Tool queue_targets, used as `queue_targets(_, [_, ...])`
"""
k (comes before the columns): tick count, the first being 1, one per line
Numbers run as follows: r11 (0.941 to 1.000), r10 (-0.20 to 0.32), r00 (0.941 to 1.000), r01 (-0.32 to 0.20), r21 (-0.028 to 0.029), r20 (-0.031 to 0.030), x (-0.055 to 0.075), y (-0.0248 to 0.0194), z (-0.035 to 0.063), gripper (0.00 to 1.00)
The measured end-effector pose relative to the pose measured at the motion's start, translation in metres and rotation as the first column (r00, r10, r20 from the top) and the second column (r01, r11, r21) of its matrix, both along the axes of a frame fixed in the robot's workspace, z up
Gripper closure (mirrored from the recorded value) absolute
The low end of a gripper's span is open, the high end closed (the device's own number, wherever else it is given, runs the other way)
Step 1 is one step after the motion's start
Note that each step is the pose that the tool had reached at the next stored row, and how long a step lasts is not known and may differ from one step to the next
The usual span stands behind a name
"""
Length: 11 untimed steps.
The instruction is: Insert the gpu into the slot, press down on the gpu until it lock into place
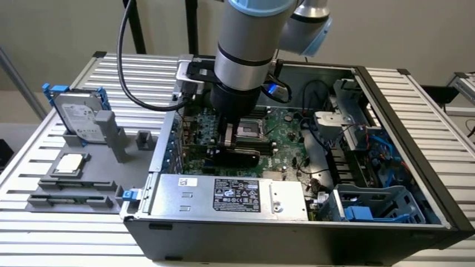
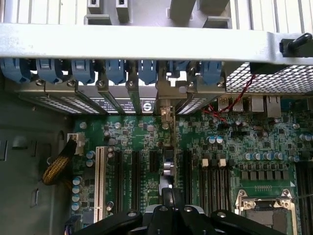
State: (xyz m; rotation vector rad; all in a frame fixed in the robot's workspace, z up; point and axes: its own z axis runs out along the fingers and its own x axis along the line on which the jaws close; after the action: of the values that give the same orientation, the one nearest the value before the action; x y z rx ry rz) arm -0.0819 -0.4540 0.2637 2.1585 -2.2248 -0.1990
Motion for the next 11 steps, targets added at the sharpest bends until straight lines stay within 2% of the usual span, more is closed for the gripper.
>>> queue_targets(5, [1.0000,0.000,1.0000,0.000,-0.0032,0.0006,0.000,0.0005,0.0012,0.89])
queue_targets(6, [1.0000,0.000,1.0000,0.000,-0.0019,0.0015,0.000,0.0006,0.0032,0.89])
queue_targets(11, [1.0000,0.000,1.0000,0.000,-0.0049,0.0007,0.000,0.0001,0.0261,0.89])
